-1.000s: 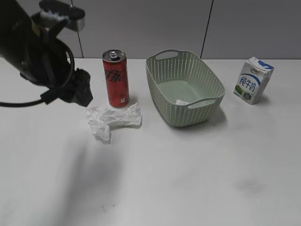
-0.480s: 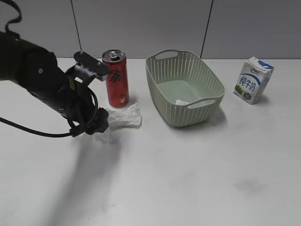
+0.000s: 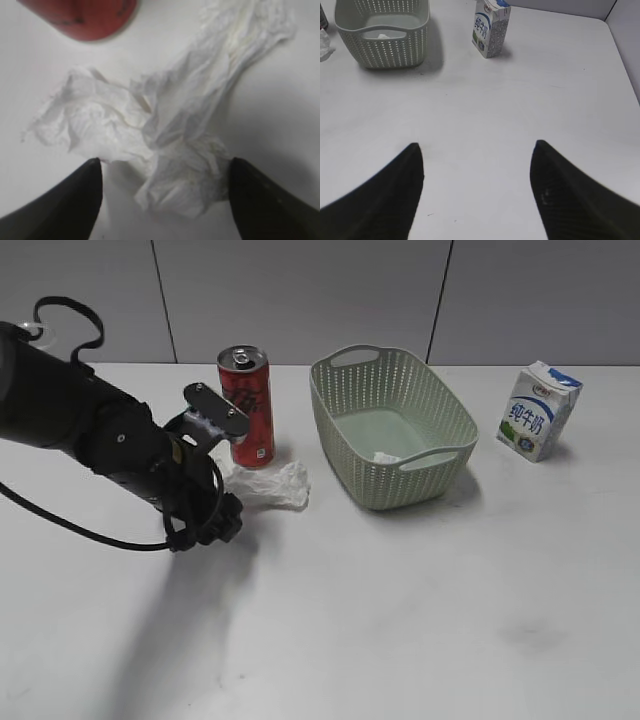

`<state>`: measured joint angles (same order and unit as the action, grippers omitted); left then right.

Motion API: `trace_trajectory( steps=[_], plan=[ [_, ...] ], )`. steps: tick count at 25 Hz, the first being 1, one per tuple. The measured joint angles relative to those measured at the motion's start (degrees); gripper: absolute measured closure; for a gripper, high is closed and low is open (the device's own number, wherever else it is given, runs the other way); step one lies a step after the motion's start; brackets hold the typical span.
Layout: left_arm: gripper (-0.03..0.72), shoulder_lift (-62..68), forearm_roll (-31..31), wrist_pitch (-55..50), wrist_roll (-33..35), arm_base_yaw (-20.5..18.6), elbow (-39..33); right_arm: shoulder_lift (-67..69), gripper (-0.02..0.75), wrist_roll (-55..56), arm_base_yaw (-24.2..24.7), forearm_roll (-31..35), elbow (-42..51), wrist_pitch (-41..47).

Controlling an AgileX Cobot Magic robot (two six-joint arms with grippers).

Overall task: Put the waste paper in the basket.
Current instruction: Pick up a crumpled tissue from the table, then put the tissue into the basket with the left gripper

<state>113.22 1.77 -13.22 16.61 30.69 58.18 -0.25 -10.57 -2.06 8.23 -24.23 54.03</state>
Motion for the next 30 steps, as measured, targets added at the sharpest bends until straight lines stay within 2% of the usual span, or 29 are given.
trace_trajectory(
  steps=[2,4,6,10,12,19,26,30],
  plan=[
    [0.112,0.38,-0.07,0.64,0.0,0.0,0.12,0.0,0.23,0.0,0.0,0.0,0.0,0.0],
    [0.162,0.45,-0.2,0.21,-0.11,0.0,0.23,0.0,0.23,0.0,0.0,0.0,0.0,0.0],
    [0.276,0.45,-0.51,-1.23,-0.23,0.05,0.5,0.0,0.23,0.0,0.0,0.0,0.0,0.0],
    [0.578,0.05,-0.51,-6.51,-0.23,0.05,0.68,0.0,0.23,0.05,0.0,0.0,0.0,0.0],
    [0.636,-0.62,-0.57,-9.58,-0.18,0.05,0.68,0.0,0.23,0.05,0.0,0.0,0.0,0.0],
    [0.663,-7.02,-1.77,-21.76,0.02,-0.01,-0.21,0.0,0.23,-0.01,0.0,0.0,0.0,0.0],
    [0.664,-21.67,-5.03,-23.05,0.07,-0.01,0.16,0.0,0.23,0.05,0.0,0.0,0.0,0.0],
    [0.664,-26.89,-7.37,-22.64,0.07,0.59,3.41,0.0,0.23,0.05,0.0,0.0,0.0,0.0]
  ],
)
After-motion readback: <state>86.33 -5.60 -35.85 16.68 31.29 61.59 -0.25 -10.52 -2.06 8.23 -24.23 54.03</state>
